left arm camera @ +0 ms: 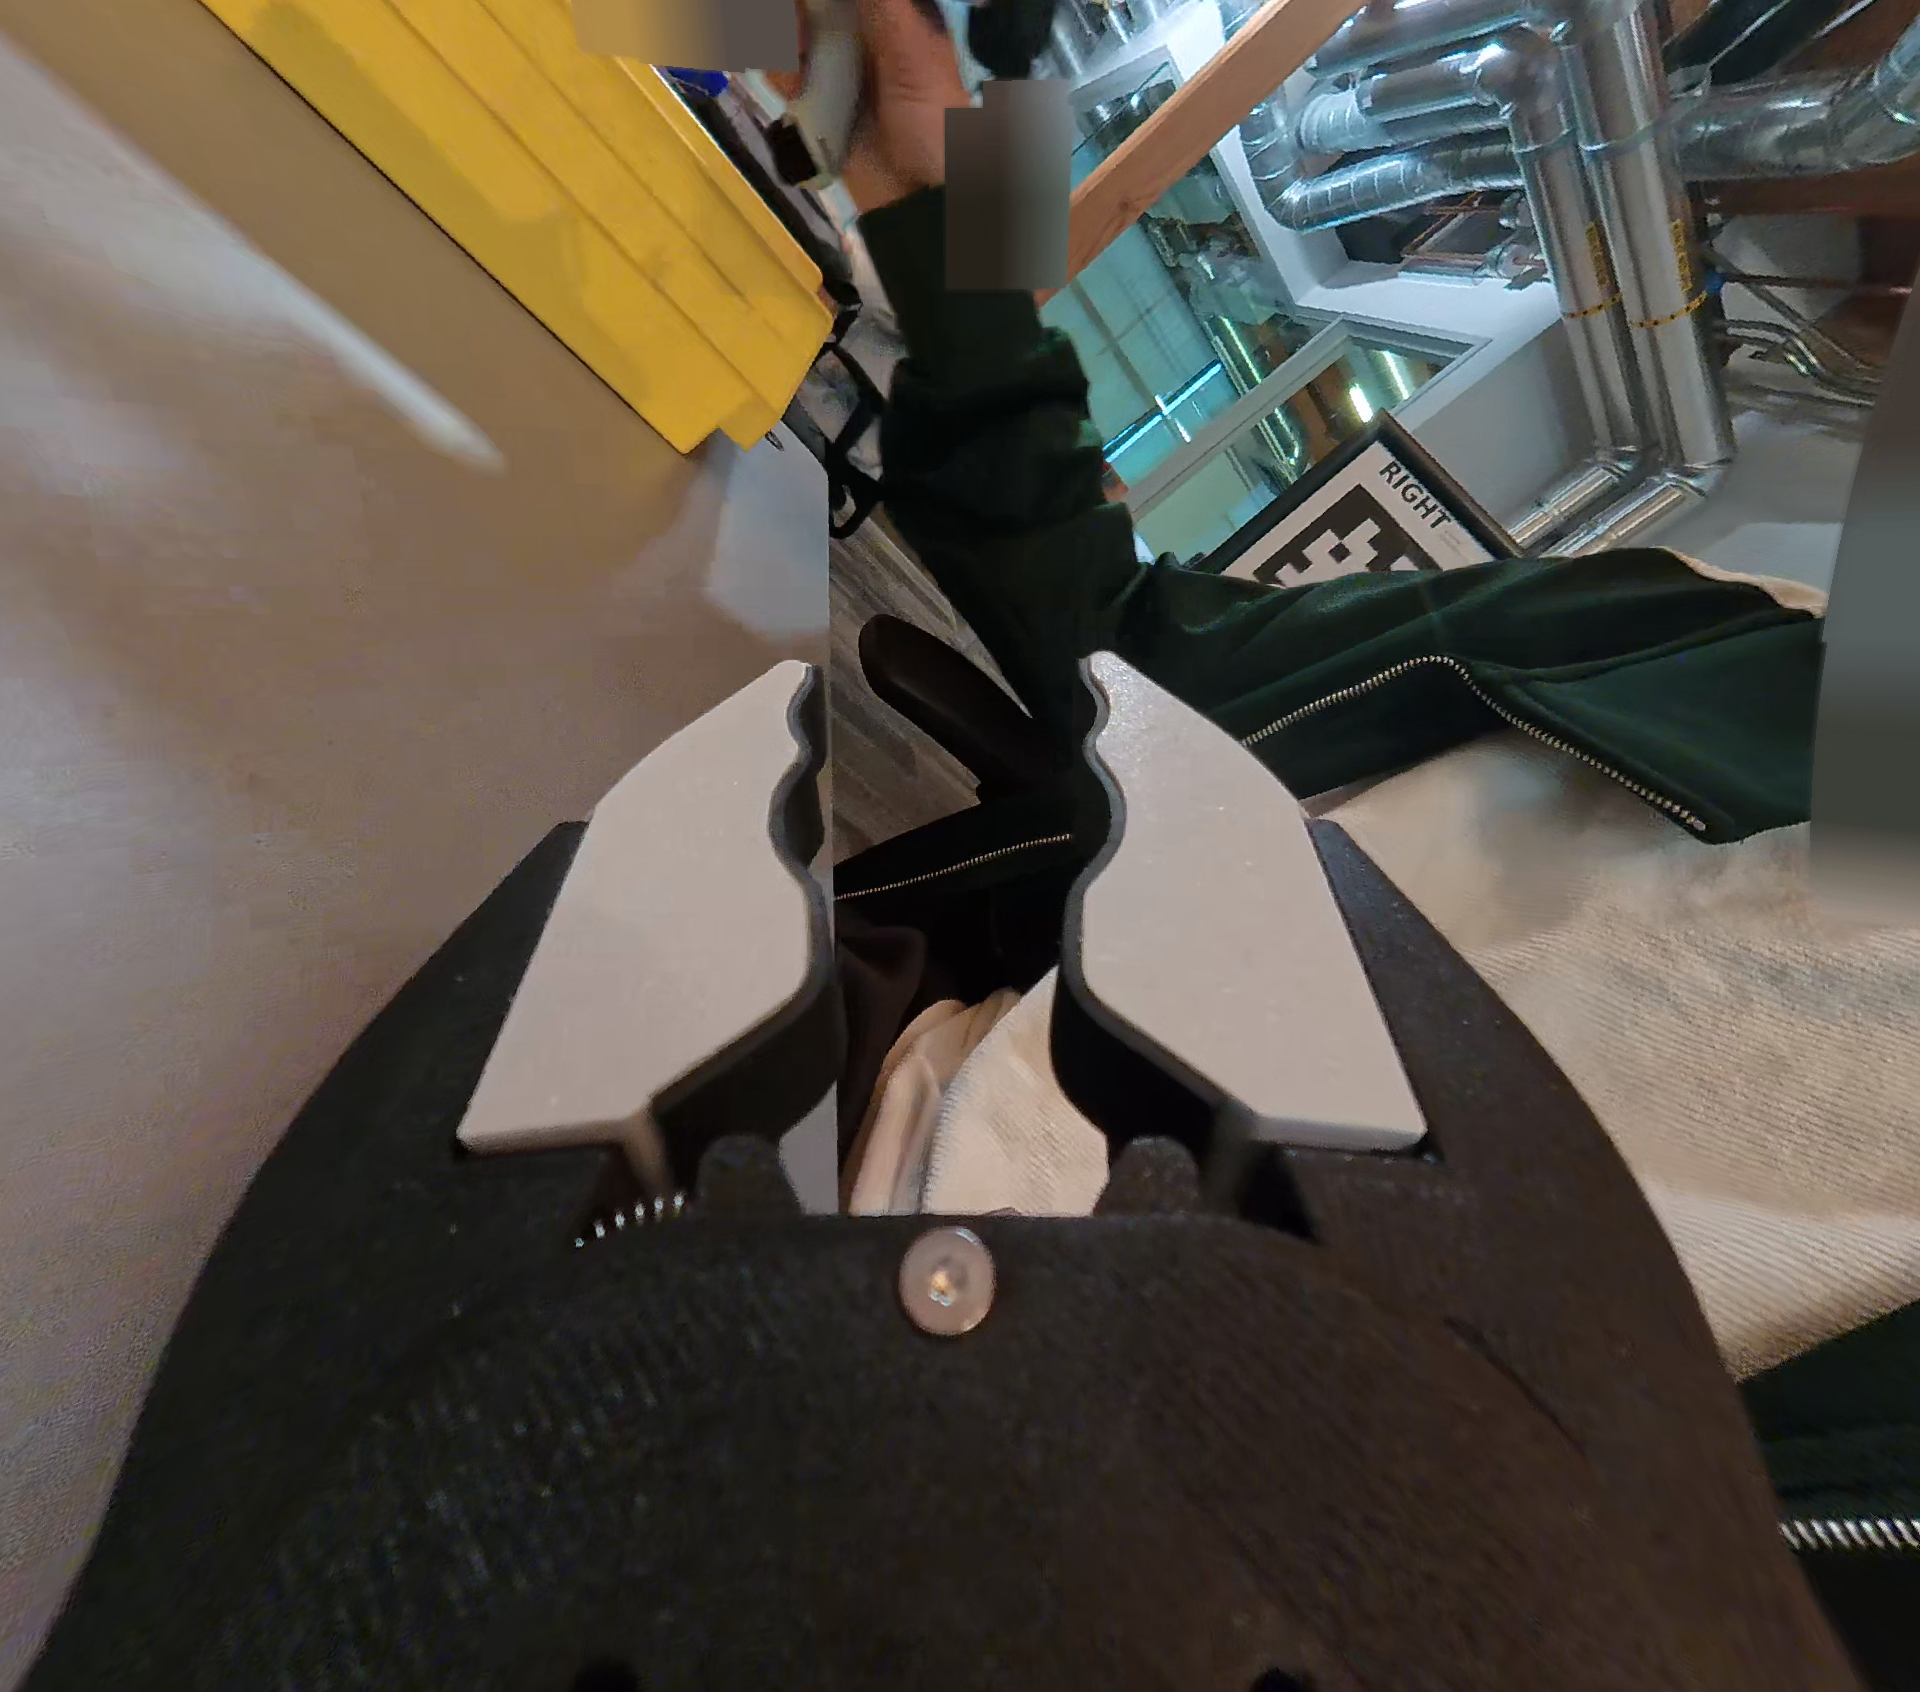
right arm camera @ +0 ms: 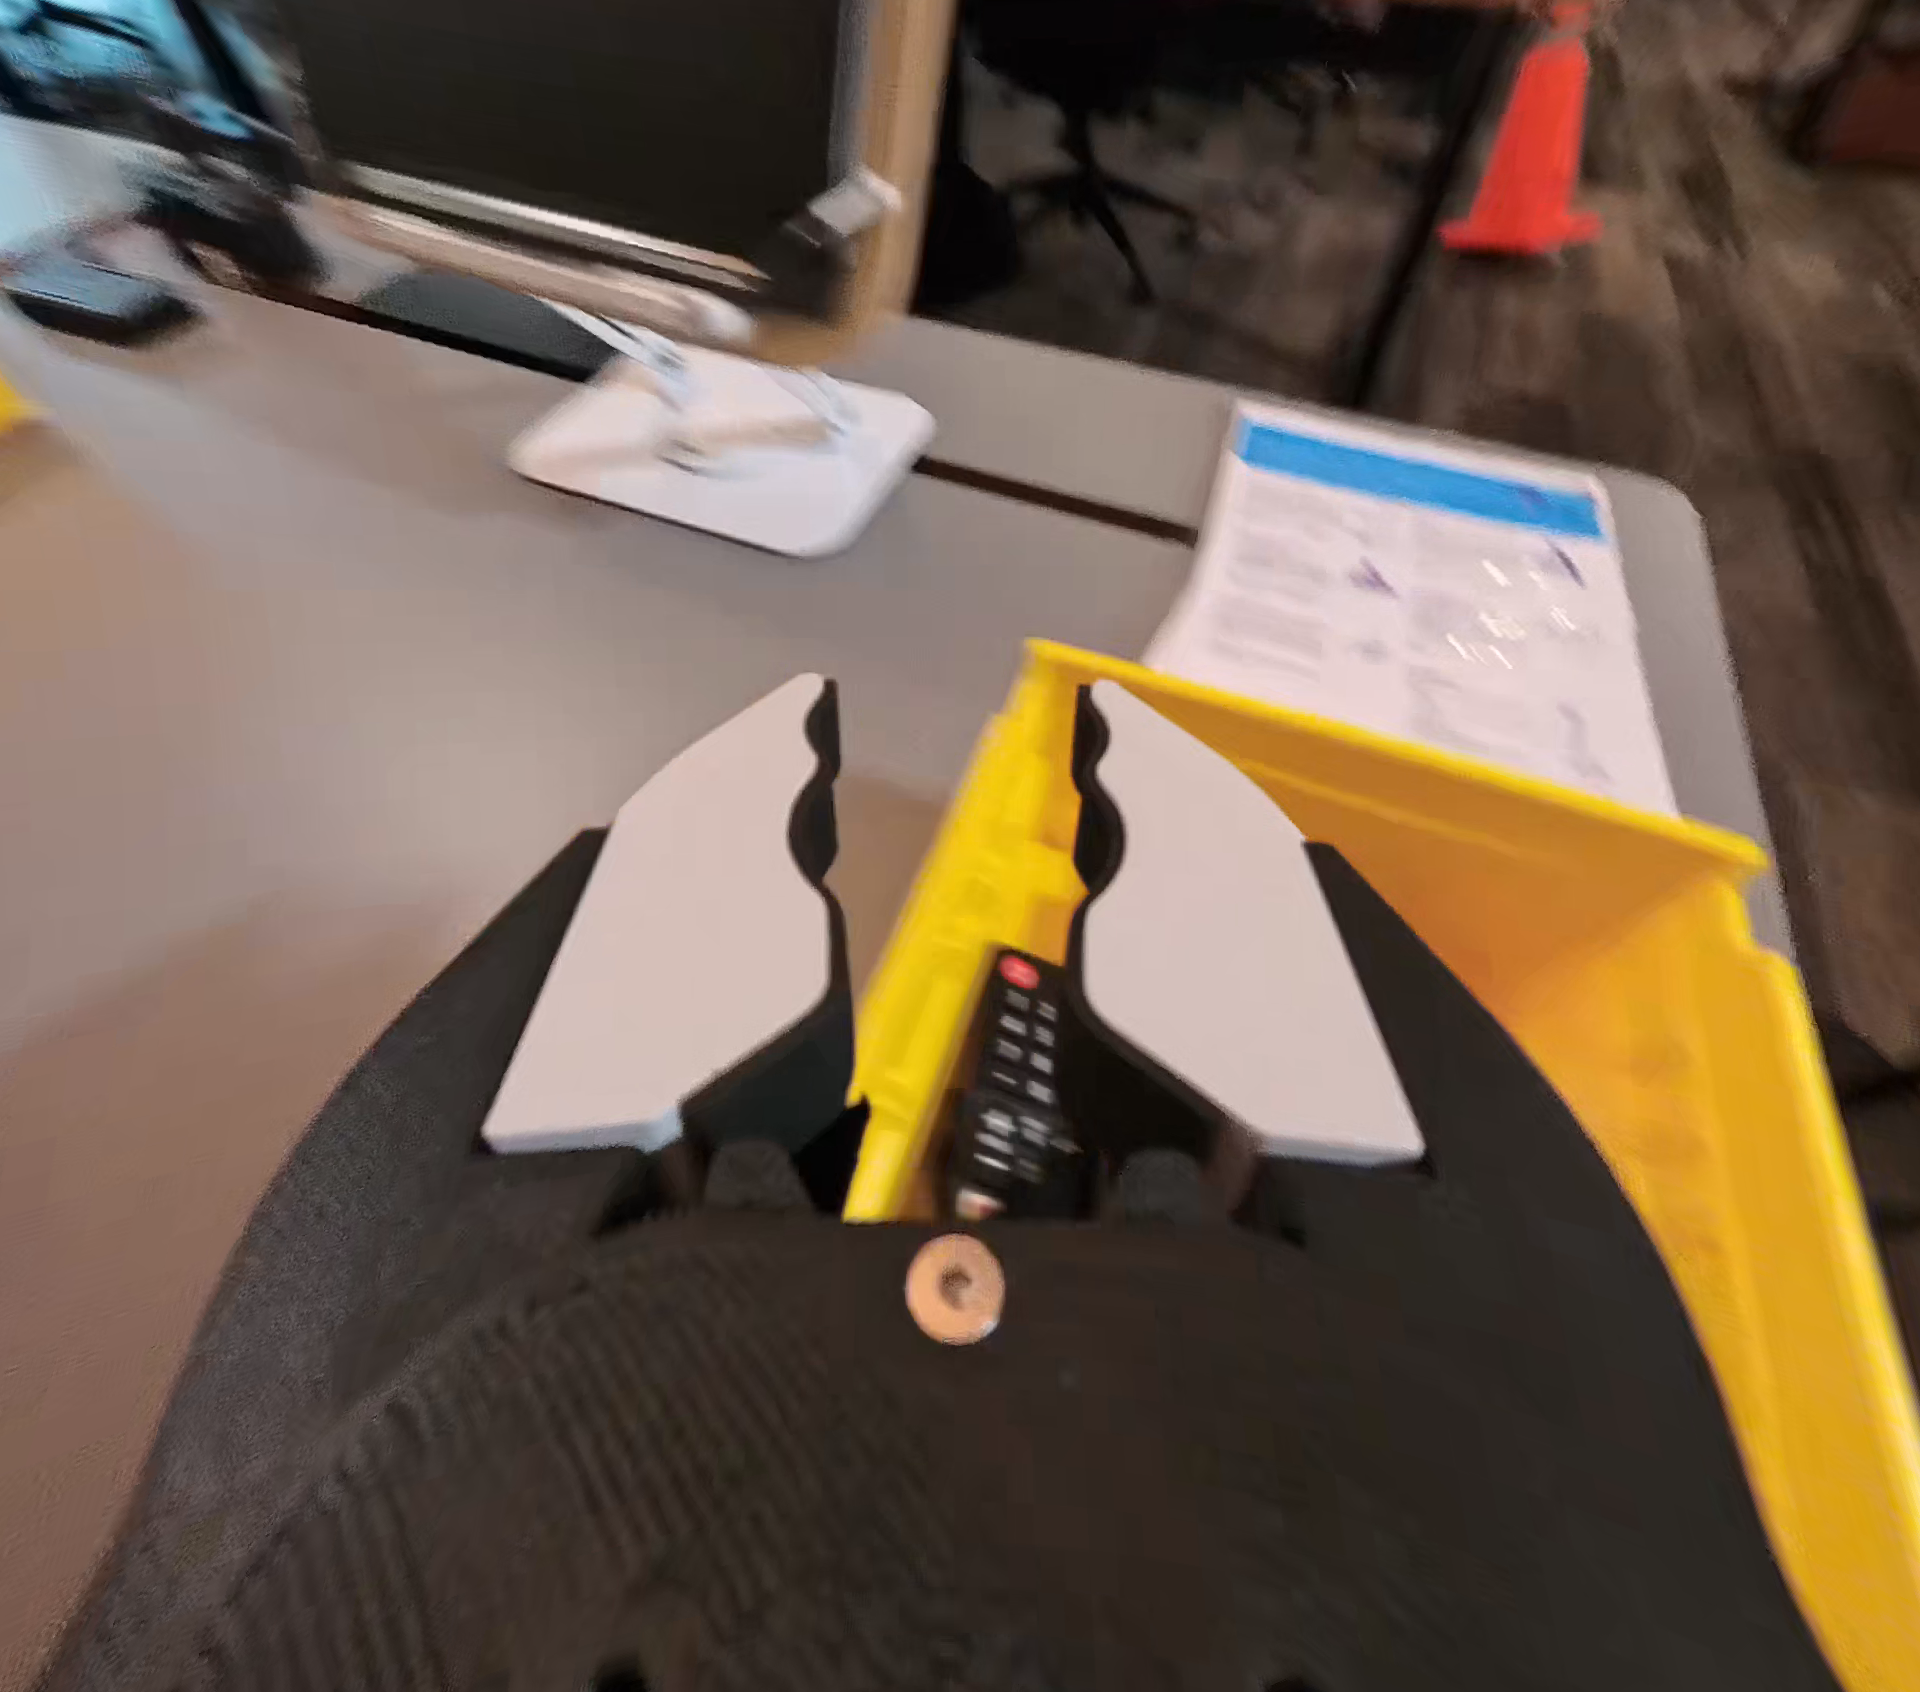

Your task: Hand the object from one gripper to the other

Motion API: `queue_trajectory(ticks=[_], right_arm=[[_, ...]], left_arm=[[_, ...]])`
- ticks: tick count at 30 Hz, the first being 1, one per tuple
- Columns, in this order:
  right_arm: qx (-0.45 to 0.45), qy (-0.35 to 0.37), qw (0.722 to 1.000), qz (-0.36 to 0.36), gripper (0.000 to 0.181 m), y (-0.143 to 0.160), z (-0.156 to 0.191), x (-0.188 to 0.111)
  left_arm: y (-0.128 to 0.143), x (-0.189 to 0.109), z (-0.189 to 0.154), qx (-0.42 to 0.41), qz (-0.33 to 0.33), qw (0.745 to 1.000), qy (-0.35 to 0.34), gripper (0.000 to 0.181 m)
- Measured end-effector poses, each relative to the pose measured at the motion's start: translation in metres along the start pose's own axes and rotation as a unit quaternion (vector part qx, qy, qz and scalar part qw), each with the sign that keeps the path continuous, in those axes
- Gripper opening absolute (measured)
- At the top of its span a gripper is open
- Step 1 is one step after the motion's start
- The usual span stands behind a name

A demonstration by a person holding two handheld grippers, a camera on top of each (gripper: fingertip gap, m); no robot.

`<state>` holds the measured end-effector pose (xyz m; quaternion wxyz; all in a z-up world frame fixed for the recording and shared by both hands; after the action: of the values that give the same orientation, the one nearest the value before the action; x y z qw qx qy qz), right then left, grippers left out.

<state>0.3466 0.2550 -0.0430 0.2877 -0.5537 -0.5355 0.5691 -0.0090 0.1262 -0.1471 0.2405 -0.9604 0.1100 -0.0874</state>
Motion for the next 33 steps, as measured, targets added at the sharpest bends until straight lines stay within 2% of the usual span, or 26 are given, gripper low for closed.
queue_trajectory(ticks=[4,7,9,13,16,18,21,27,29,33], right_arm=[[-0.078,-0.082,0.990,-0.088,0.055,-0.057,0.091,-0.023],[-0.138,-0.066,0.982,-0.114,0.085,-0.073,0.136,-0.024],[-0.139,-0.086,0.979,-0.122,0.092,-0.073,0.167,-0.020],[-0.081,-0.194,0.974,-0.089,0.070,-0.039,0.238,-0.012],[-0.061,-0.253,0.963,-0.061,0.071,0.003,0.287,-0.005],[-0.061,-0.263,0.962,-0.042,0.073,0.032,0.309,-0.002],[-0.062,-0.274,0.960,-0.015,0.082,0.057,0.329,0.000],[-0.130,-0.246,0.960,-0.032,0.082,0.060,0.316,0.010],[-0.088,-0.273,0.958,-0.026,0.080,0.064,0.317,0.010],[0.002,-0.323,0.945,-0.046,0.060,0.054,0.318,0.002]], left_arm=[[0.000,0.002,0.003,0.029,-0.003,0.999,-0.025,0.054],[0.000,0.003,0.005,0.111,-0.003,0.990,-0.086,0.064],[-0.002,0.002,0.007,0.188,-0.002,0.972,-0.142,0.073],[-0.017,-0.005,0.007,0.329,-0.045,0.911,-0.244,0.100],[-0.022,-0.014,0.010,0.377,-0.048,0.877,-0.295,0.107],[-0.023,-0.018,0.012,0.398,-0.039,0.861,-0.313,0.109],[-0.024,-0.020,0.018,0.397,-0.024,0.853,-0.338,0.122],[-0.027,-0.023,0.021,0.326,-0.039,0.889,-0.319,0.128],[-0.029,-0.027,0.022,0.315,-0.043,0.893,-0.318,0.123],[-0.033,-0.033,0.019,0.315,-0.057,0.892,-0.318,0.122]])
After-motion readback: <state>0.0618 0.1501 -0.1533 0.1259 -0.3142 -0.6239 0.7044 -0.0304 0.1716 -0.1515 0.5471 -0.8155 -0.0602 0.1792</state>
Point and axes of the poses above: each gripper's, where its closed fingertips meet, x out along the fingers, y out of its underside, z = x × y across the jaws, the point moved 3 cm from there along -x, back along the fingers, and after that the axes turned 11 degrees about -x, right-handed, at the moved point
